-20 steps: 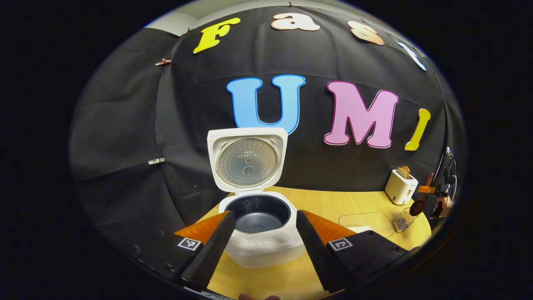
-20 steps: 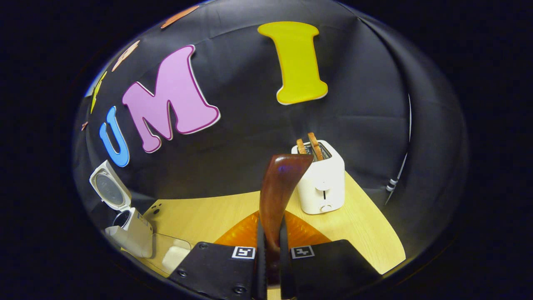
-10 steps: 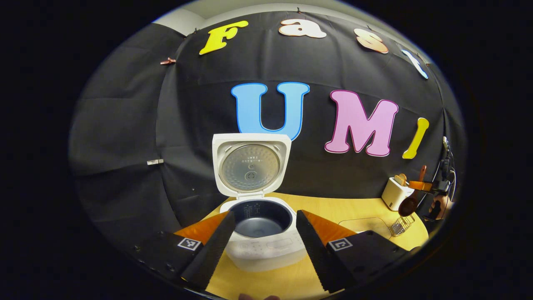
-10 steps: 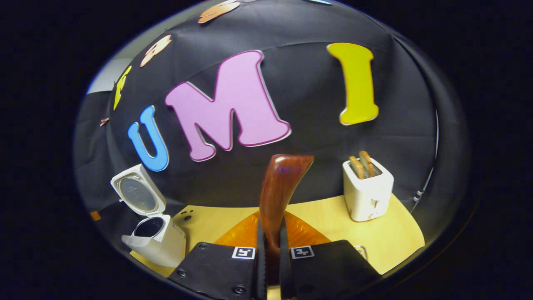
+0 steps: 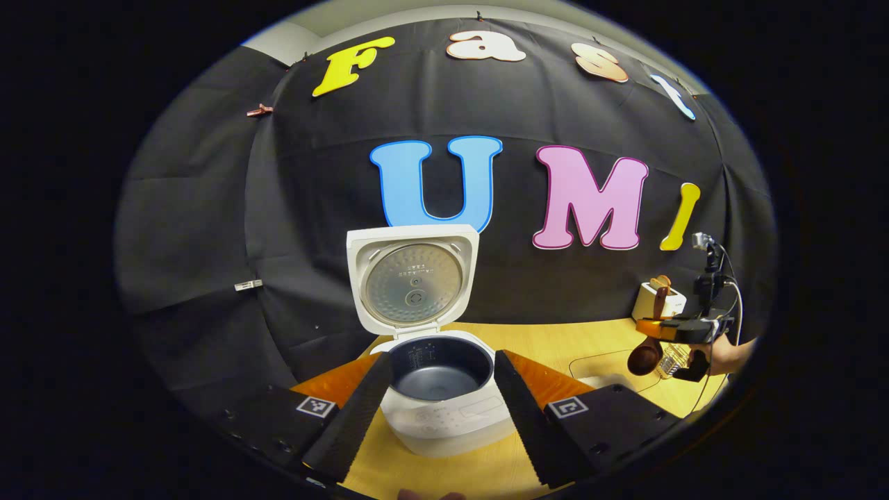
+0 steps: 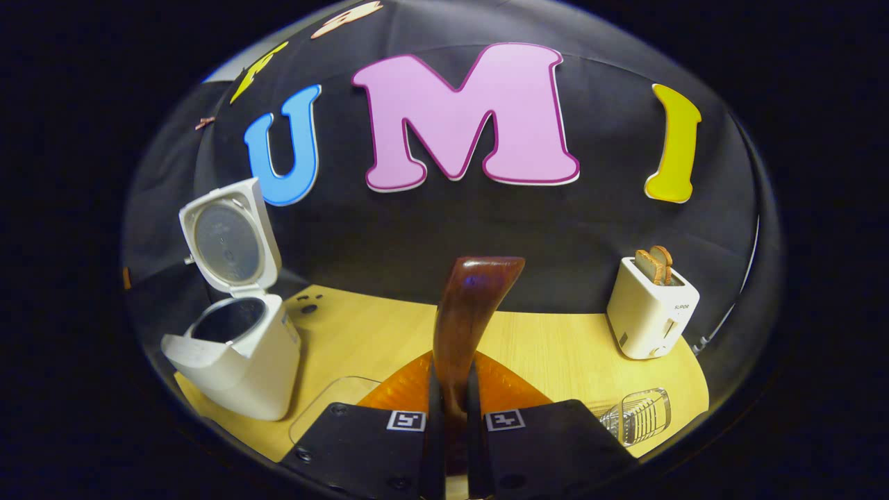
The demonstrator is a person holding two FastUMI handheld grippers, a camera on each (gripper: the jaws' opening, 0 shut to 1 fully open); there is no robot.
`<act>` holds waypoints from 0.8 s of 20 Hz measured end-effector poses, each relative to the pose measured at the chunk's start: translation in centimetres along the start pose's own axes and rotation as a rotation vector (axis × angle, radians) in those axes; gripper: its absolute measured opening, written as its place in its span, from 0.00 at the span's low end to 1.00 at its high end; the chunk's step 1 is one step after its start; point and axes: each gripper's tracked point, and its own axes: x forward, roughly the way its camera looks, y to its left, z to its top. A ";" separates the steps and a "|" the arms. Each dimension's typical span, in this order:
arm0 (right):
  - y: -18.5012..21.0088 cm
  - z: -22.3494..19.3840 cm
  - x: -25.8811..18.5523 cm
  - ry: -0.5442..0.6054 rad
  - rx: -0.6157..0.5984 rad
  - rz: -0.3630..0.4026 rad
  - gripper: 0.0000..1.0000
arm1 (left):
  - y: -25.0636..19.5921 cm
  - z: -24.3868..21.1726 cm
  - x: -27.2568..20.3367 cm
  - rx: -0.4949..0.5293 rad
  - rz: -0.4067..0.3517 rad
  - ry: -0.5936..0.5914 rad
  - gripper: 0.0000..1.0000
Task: Close the left gripper, press the button to open the rice cooker; take a wooden spoon from the chopstick holder with the right hand, scoop a spoonful of rice and pour it into the rice cooker, then put the wooden spoon back into the chopstick holder.
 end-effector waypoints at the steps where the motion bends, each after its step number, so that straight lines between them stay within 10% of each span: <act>1: 0.0 -0.7 0.5 0.008 -0.010 -0.020 0.17 | 0.0 0.1 0.1 -0.002 -0.007 -0.002 0.95; 16: 4.7 -6.7 2.7 0.100 0.247 -0.088 0.17 | 1.8 -1.3 0.5 -0.016 -0.022 0.001 0.95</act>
